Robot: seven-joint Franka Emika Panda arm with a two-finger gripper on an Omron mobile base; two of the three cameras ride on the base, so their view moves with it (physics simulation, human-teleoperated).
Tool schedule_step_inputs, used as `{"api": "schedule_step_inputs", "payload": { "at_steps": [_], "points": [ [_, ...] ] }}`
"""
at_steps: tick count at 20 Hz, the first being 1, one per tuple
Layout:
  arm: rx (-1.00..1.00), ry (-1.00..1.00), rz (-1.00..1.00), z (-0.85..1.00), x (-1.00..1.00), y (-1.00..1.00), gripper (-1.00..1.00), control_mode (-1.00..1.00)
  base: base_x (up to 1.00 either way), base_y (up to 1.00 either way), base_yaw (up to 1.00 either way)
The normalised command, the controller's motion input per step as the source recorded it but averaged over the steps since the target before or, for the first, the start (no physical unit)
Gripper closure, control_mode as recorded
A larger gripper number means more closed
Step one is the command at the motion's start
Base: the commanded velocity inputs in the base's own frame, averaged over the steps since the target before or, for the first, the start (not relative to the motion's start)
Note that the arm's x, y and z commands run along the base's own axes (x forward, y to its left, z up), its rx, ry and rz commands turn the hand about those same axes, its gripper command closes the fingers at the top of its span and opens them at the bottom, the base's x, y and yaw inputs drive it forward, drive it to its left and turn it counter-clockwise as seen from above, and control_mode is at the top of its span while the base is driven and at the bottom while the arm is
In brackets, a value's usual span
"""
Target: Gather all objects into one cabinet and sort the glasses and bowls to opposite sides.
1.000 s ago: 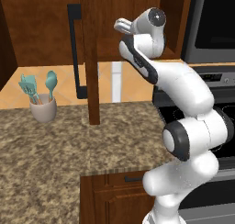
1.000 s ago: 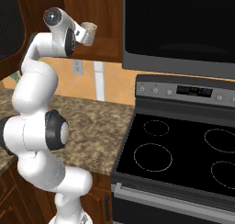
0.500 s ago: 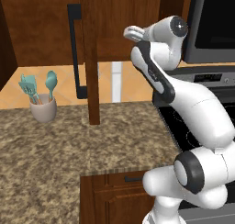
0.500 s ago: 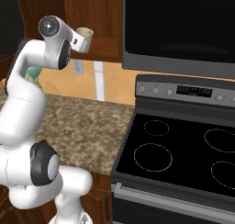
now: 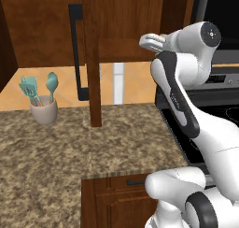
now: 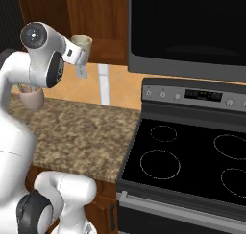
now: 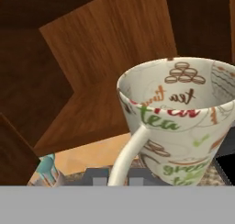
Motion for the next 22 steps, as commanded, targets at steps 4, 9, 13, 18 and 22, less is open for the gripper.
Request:
{"api": "schedule_step_inputs", "payload": {
  "at_steps": [4,9,13,18,22],
  "points": [
    [0.0,0.08,0.03,0.0,-1.0,-0.38,1.0,-1.0,0.0,0.0,0.0],
    [-0.14,0.13,0.19,-0.05,-1.0,-0.27,1.0,-1.0,0.0,0.0,0.0],
    [-0.19,0.06,0.16,-0.16,-0.87,-0.11,1.0,-1.0,0.0,0.0,0.0],
    [0.0,0.0,0.0,0.0,-0.05,0.0,1.0,-1.0,0.0,0.0,0.0],
    [0.0,0.0,0.0,0.0,0.0,0.0,1.0,1.0,0.0,0.0,0.0]
  ]
}}
